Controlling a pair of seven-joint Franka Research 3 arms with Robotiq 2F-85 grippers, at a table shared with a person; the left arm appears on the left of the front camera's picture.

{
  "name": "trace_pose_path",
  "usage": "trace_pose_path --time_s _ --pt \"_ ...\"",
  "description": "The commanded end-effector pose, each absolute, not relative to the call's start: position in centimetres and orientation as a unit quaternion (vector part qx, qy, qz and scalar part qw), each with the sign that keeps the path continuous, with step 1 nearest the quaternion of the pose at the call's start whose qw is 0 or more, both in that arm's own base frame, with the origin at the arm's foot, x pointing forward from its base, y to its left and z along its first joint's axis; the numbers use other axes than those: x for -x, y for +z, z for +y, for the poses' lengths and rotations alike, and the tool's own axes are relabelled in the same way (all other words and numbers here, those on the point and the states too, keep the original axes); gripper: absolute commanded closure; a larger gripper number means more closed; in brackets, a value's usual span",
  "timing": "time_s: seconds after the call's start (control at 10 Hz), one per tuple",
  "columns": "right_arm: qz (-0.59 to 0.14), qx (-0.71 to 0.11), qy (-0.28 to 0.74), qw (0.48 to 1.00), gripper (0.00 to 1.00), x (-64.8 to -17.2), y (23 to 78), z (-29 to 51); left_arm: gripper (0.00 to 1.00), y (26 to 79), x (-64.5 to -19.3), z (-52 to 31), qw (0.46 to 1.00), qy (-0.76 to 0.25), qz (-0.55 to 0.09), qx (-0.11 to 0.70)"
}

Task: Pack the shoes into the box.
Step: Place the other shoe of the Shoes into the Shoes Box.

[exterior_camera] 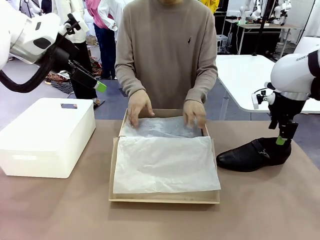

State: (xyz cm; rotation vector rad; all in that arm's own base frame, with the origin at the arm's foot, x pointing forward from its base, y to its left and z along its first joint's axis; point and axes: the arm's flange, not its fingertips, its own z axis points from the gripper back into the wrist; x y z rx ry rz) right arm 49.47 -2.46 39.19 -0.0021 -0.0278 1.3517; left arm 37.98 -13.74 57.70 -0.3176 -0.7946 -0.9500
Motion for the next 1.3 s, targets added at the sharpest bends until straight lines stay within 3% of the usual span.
trace_pose_path --time_s 0.0,1.2 --pt "-0.026 0.0 0.64 0.768 0.0 -50.1 38.8 -3.0 0.0 57.7 -38.1 -13.6 0.798 -0.448 -0.372 0.158" --pt "-0.018 -0.022 0.646 0.763 0.0 -51.9 36.1 -3.2 0.0 57.7 -38.1 -13.6 0.798 -0.448 -0.372 0.158"
